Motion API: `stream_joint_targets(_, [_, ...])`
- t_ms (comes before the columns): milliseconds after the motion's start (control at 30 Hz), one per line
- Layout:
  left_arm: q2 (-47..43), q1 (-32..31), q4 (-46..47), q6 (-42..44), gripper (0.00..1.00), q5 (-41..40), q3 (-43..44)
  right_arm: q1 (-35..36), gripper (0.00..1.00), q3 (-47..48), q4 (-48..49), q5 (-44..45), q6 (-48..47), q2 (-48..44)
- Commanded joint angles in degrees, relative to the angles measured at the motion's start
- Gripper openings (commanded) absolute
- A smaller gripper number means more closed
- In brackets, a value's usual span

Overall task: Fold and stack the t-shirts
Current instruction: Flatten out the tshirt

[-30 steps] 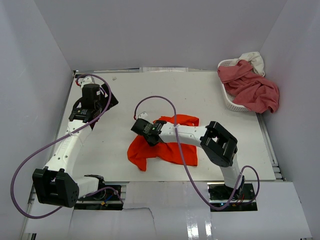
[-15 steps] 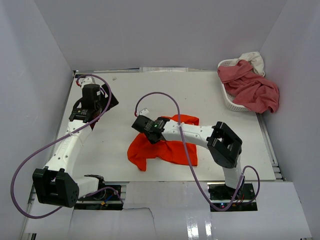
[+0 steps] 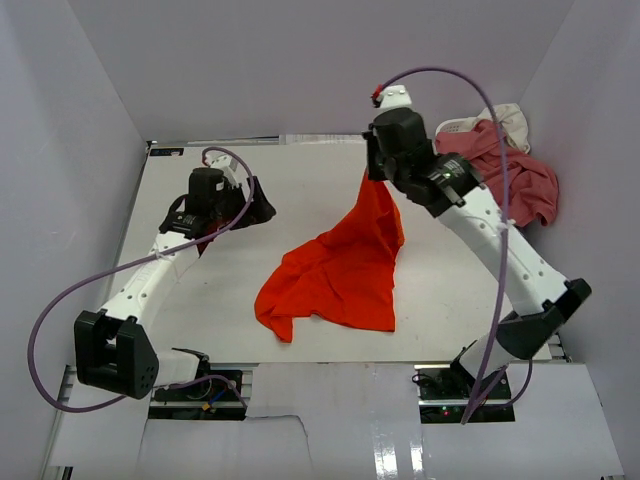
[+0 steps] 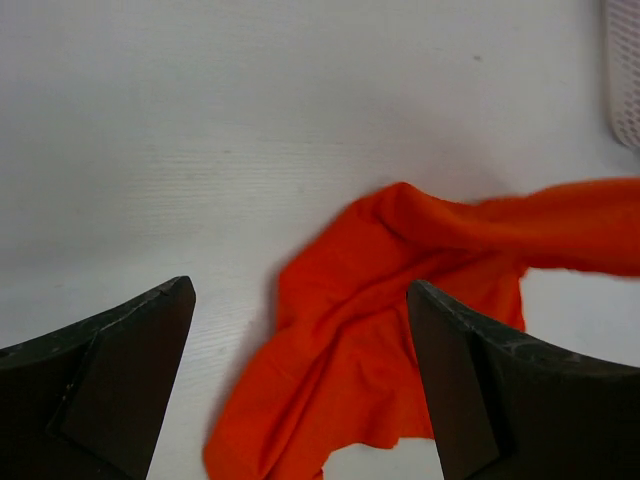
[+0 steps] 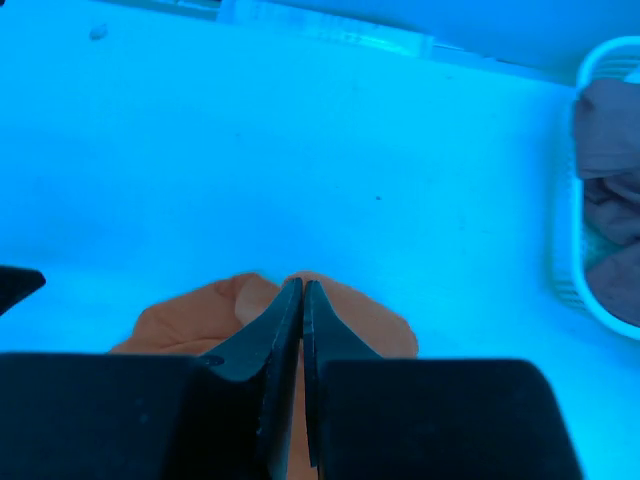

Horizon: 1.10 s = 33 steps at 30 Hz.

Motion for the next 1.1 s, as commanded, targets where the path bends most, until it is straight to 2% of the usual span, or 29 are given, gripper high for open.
stream_joint_targets(0, [-3.7,-2.38,7.73,4.91,0.98,12.86,-0.61,-2.6,0.08,-1.5,-3.73,0.64,-1.96,-6.44])
stream_joint_targets(167, [-0.37,-5.8,11.43,5.78,0.98,23.84,1.14,-9.01,0.08,-7.91,-3.38,1.78,-0.73,-14.98])
stream_joint_targets(267, [1.48,-8.96,12.75,7.28,0.98,28.76,2.11,-13.14,0.08,-8.28,-3.47,0.65,-1.43,-17.36])
stream_joint_targets(367, [1.92,-13.53,12.14,10.61,0.98,28.35,2.64,-17.45,0.08,-7.31,-3.73,-1.81,-2.22,-17.02])
stream_joint_targets(400, [1.83,-15.37,10.92,13.23,0.98,27.13,2.73,-18.51,0.08,-6.53,-3.64,-2.69,-2.48,-16.23])
stream_joint_targets(433, [1.83,-20.09,9.87,14.82,0.98,25.29,2.99,-20.35,0.08,-5.91,-3.56,-3.92,-2.92,-15.53])
stream_joint_targets(500, [2.36,-25.65,6.1,17.46,0.98,14.06,3.78,-21.5,0.08,-5.03,-3.73,-6.04,-3.28,-13.17])
stream_joint_targets(533, [3.14,-31.16,4.34,19.3,0.98,10.19,5.43,-22.38,0.08,-4.42,-3.64,-6.56,-3.45,-12.37])
stream_joint_targets(567, [5.33,-33.74,2.84,19.5,0.98,2.06,6.58,-22.73,0.08,-4.32,-3.56,-7.44,-3.54,-11.57])
stream_joint_targets(667, [10.86,-42.79,-3.23,18.8,0.9,-6.96,11.15,-24.05,0.08,-5.46,-3.03,-9.02,-3.37,-9.02])
stream_joint_targets(700, [11.93,-44.73,-5.07,18.19,0.89,-12.64,12.12,-24.32,0.08,-6.25,-2.42,-9.55,-3.37,-8.93])
stream_joint_targets(833, [16.33,-53.34,-7.63,15.99,0.86,-18.83,14.85,-26.77,0.08,-9.59,-0.13,-12.54,-3.1,-8.76])
stream_joint_targets(1067, [23.63,-59.77,-11.24,10.54,0.83,-25.35,16.09,-29.33,0.08,-10.3,-0.13,-14.83,-3.54,-7.87])
